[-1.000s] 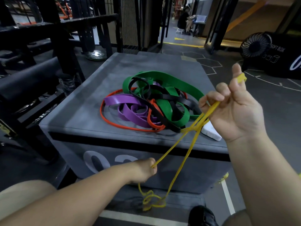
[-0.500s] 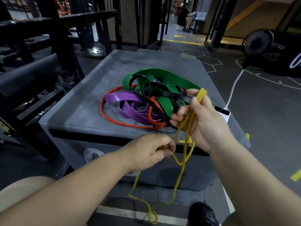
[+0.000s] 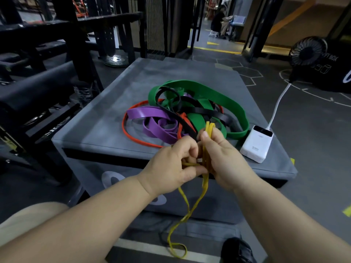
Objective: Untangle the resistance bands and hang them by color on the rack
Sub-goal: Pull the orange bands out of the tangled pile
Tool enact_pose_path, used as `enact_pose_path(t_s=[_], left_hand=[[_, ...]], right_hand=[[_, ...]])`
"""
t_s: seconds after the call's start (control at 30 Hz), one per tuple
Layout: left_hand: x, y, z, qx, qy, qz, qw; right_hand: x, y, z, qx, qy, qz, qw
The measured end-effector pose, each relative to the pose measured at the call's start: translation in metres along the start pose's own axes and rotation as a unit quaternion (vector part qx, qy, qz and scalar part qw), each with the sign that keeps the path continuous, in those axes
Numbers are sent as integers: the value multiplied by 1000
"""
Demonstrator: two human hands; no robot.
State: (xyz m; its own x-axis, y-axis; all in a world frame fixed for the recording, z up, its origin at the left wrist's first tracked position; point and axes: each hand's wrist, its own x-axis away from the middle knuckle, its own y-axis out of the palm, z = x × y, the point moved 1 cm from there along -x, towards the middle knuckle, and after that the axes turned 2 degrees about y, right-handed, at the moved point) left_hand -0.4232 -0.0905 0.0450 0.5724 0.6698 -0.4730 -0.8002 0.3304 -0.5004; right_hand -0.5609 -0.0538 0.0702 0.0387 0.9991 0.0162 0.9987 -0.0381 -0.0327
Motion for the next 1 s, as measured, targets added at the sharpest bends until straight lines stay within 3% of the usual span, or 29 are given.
enact_pose_path(t_s=[0.27,0.53,0.7,0.87,1.0], left_hand=[[-5,-7,-1,25,-35,-1,999],[-6,-15,-19,30,-136,-134,981],[-10,-24,-12,128,-96,-80,984],[-13,-26,1,56,5,-48,997],[-13,-21,3,62,-9,-50,997]], right_hand=[[7,12,0,3,68,-31,997],[-1,-16,-15,-25,92,5,995],[-1,-27,-14,-24,133,-29,990],[6,-20,-12,38,168,-82,982],[6,-15,-8,36,186,-155,970]])
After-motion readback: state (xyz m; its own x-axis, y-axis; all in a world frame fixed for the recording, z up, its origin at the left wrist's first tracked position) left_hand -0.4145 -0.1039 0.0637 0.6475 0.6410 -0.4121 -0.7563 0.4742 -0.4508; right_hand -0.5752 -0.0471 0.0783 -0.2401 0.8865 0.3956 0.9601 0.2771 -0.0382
